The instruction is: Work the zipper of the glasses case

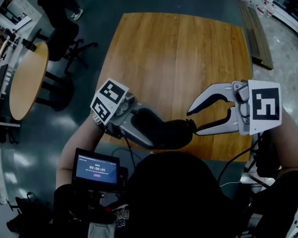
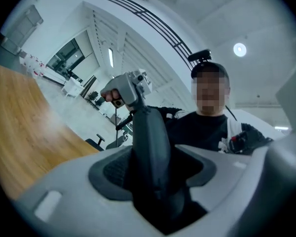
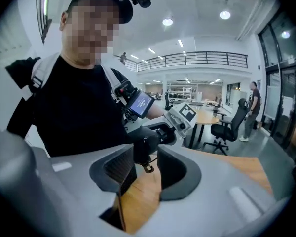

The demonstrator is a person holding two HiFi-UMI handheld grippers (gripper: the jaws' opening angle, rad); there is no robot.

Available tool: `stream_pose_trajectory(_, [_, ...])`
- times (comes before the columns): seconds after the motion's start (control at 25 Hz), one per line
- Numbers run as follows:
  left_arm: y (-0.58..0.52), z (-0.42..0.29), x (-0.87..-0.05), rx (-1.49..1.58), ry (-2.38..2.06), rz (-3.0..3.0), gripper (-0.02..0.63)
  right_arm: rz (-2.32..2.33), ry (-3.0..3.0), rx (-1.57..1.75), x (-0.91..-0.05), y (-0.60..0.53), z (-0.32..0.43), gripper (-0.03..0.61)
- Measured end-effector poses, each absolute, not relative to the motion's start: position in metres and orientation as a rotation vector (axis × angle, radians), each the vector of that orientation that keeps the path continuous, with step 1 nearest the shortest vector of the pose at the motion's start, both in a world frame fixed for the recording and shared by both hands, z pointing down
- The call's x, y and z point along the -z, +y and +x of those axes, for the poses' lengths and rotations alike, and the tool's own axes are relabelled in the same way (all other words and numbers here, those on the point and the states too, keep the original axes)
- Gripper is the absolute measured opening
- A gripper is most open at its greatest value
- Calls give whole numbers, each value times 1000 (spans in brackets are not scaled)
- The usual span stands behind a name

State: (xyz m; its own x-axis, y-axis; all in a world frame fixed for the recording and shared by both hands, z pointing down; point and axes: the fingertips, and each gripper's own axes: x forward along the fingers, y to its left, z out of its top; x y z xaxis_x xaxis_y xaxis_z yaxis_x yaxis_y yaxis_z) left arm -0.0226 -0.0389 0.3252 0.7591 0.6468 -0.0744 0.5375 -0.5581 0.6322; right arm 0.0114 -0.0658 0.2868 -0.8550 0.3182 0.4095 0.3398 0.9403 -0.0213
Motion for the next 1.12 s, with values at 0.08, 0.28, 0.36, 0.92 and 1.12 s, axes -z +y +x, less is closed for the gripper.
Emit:
stream_pose_trajectory(0.08, [-33, -25, -324, -233, 921, 2267, 264, -565, -2702, -56, -282, -59, 6, 143])
stream_pose_trajectory(0.28, [-19, -27, -329, -263, 996, 2179, 264, -791, -2646, -252, -287, -44, 4, 98])
stream_pose_trajectory(0.36, [-15, -24, -329, -239, 1002, 2149, 265, -797, -2672, -299, -283, -46, 5, 68])
stream_pose_trajectory(0.92, [-1, -2, -308, -118, 1143, 2074, 279, -737, -2750, -395, -280, -63, -10, 49])
stream_pose_trajectory(1.12, [4, 3, -309, -138, 1152, 2047, 270, -739, -2738, -404, -281, -57, -3, 55])
